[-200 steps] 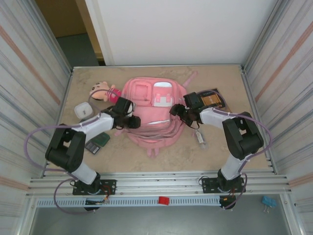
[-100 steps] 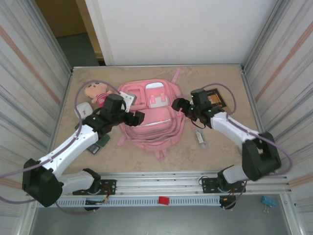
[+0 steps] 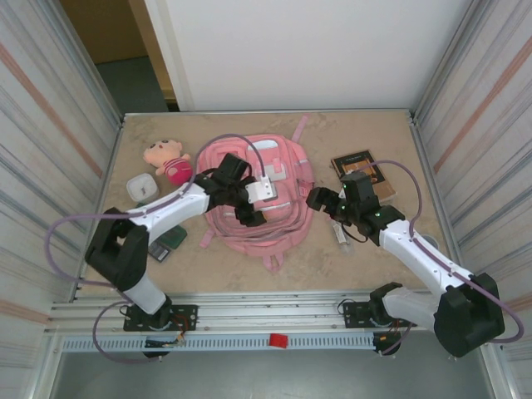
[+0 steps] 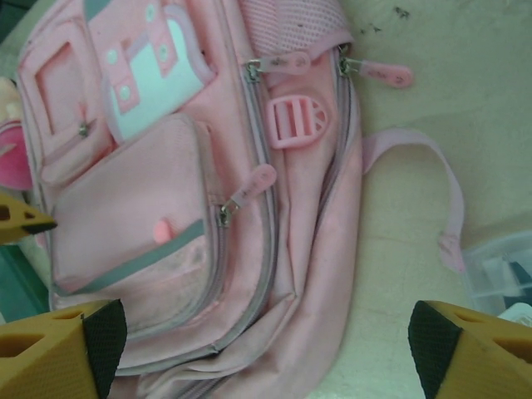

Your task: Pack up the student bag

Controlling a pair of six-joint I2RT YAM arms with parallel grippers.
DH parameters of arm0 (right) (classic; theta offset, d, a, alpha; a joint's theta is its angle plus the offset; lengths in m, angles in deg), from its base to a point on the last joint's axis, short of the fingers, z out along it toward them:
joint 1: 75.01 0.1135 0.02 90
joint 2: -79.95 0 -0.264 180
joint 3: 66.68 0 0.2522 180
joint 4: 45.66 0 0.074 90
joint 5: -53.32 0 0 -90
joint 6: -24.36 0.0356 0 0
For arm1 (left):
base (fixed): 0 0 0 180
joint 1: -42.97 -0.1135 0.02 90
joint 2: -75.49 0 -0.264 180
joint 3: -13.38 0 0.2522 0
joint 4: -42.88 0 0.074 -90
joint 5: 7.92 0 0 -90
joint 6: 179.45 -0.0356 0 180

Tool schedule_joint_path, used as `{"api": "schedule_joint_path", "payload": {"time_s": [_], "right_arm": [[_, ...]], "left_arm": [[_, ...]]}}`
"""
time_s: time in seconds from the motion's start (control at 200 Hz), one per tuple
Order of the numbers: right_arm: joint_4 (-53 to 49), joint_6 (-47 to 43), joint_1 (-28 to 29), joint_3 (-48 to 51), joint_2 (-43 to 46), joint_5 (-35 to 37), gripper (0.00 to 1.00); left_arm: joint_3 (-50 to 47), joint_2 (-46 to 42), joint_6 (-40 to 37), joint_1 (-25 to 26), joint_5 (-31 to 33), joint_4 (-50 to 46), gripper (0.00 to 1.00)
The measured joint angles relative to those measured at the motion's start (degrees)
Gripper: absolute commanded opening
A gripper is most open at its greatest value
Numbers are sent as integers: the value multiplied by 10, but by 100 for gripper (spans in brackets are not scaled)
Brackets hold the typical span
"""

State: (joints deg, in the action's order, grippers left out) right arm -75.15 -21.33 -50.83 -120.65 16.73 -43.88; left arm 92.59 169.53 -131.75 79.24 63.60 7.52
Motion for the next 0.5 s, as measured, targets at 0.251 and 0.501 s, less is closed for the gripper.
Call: {"api": "schedule_joint_path", "payload": {"time_s": [0.251, 0.501], "right_arm": [[3, -13, -13, 3, 0, -6, 89], [5, -18, -16, 4, 0, -18, 89]], "left_arm": [[49, 77, -70, 24, 1, 3, 94], [53, 101, -80, 26, -9, 1, 99]]}}
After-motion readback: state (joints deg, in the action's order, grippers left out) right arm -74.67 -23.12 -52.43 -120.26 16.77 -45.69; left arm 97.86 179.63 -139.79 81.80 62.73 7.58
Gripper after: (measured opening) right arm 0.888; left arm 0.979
